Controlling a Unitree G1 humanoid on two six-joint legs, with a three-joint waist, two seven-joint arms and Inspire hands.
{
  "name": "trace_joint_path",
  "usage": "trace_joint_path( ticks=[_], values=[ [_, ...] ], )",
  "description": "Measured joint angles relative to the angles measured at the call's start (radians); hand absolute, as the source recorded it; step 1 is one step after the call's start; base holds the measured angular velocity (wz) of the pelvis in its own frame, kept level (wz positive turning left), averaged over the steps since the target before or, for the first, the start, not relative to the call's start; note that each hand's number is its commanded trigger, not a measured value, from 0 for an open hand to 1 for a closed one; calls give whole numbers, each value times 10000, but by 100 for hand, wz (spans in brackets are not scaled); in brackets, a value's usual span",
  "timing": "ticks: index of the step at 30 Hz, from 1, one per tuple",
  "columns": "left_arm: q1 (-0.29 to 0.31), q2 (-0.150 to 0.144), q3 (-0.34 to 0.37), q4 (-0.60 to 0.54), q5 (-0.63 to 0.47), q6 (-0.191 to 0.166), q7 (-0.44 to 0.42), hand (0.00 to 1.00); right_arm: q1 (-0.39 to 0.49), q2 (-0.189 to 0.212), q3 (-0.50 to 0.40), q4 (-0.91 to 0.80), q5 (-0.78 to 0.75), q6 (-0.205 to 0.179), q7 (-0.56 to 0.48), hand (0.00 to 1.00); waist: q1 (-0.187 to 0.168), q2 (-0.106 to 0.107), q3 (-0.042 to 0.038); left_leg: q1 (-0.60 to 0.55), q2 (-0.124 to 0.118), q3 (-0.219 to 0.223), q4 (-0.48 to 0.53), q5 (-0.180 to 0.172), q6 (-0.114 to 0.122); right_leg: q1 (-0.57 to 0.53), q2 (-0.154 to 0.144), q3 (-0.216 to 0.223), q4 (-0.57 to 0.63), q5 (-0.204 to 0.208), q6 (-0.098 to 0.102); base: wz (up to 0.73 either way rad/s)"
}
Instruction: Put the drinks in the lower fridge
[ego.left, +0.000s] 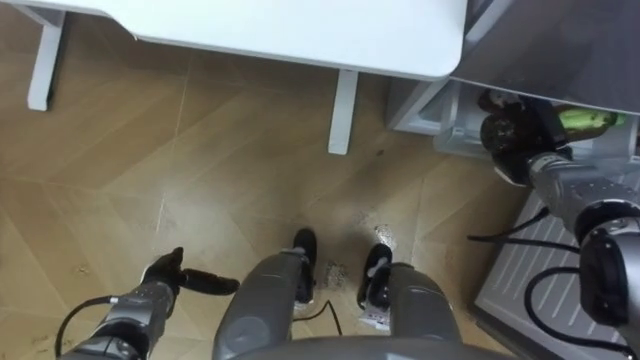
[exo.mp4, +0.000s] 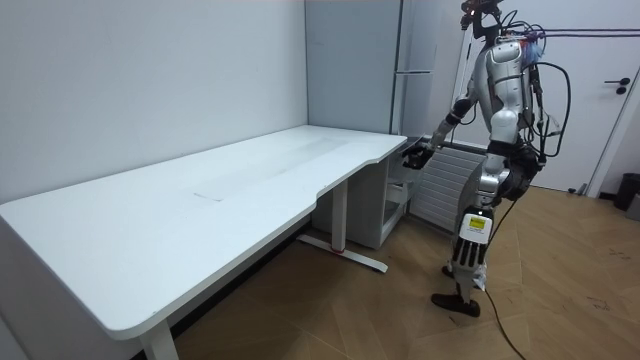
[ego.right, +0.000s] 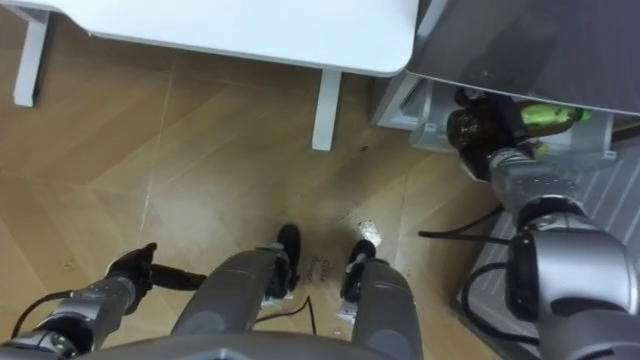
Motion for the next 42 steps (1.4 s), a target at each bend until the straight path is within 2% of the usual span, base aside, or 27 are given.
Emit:
trace_joint_path(
  ticks=[15, 16, 17, 18, 19, 30, 42],
  values=[
    [8, 38, 49, -128, 93, 30, 33, 0, -9, -48, -4, 34, 117, -4, -186, 2, 19, 34, -20, 25, 9, 1, 132, -2, -1, -2, -21, 5, 109, -21, -15, 0],
    [10, 38, 49, -134, 123, 29, 34, 0, -10, -58, -17, 31, 125, -6, -185, 8, 9, 37, -21, 28, 9, 11, 132, -2, -1, -5, -22, 15, 116, -22, -15, 0],
    [7, 37, 49, -190, 191, 29, 35, 0, -11, -111, -101, 30, 127, -6, -185, 70, 0, 38, -22, 31, 8, 22, 133, -2, -1, -8, -24, 19, 131, -24, -17, 0],
    [6, 38, 49, -221, 202, 26, 34, 0, -10, -147, -126, 33, 128, -9, -192, 90, 2, 38, -22, 30, 8, 26, 133, -2, -1, -15, -25, 21, 138, -25, -18, 0],
    [7, 38, 50, -239, 223, 25, 34, 0, -10, -194, -200, 33, 127, -17, -218, 100, 21, 39, -22, 30, 8, 40, 133, -2, -1, -24, -27, 29, 159, -27, -21, 0],
    [138, 151, 233, -244, 283, 126, 20, 0, -10, -458, -400, 55, 154, -29, -370, 100, 21, 66, -40, 44, 16, 74, 131, 0, -1, -54, -43, 45, 255, -40, -44, 0],
    [275, 283, 231, -275, 294, 224, 25, 0, -11, -458, -402, 88, 142, -25, -432, 100, 24, 65, -40, 91, 13, 81, 131, 2, -4, -30, -51, 59, 312, -49, -54, 0]
  ],
)
